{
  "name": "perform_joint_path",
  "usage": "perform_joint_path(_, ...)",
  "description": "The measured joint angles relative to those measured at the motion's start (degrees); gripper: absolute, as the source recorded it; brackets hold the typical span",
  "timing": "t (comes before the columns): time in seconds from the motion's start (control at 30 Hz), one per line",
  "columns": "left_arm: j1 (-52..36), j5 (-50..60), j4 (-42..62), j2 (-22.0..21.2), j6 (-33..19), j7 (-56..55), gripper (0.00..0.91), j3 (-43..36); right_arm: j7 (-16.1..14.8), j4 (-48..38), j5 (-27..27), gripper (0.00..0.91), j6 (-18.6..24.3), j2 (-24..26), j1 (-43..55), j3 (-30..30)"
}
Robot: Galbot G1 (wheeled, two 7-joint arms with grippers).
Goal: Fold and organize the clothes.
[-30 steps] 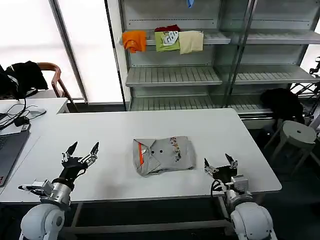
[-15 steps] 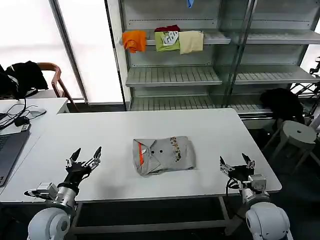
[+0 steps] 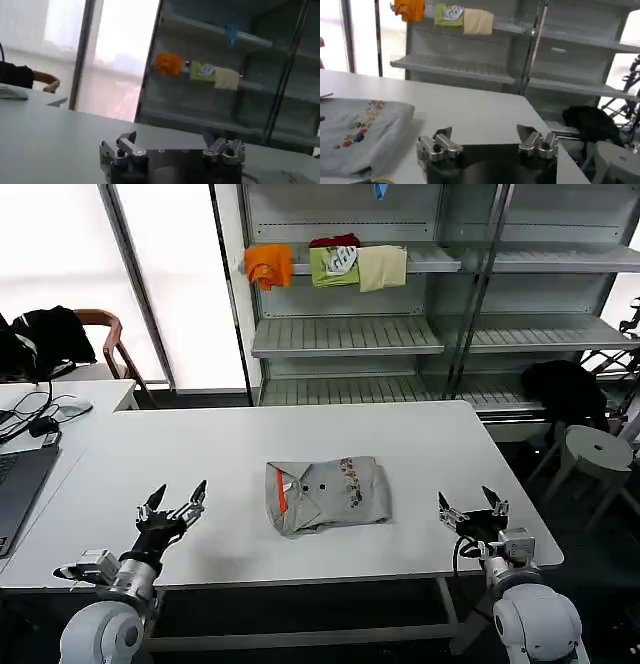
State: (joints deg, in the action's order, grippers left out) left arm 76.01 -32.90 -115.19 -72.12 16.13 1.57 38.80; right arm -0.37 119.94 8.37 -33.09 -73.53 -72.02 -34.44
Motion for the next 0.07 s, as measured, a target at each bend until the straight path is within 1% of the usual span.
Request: perform_joint_path(0.07,0.0,-0.1,0.0,0.0,0.2,0.1,0.907,0.0,-0.2,-0.1,0.0,0.907,0.0,0.0,0.1,0.1)
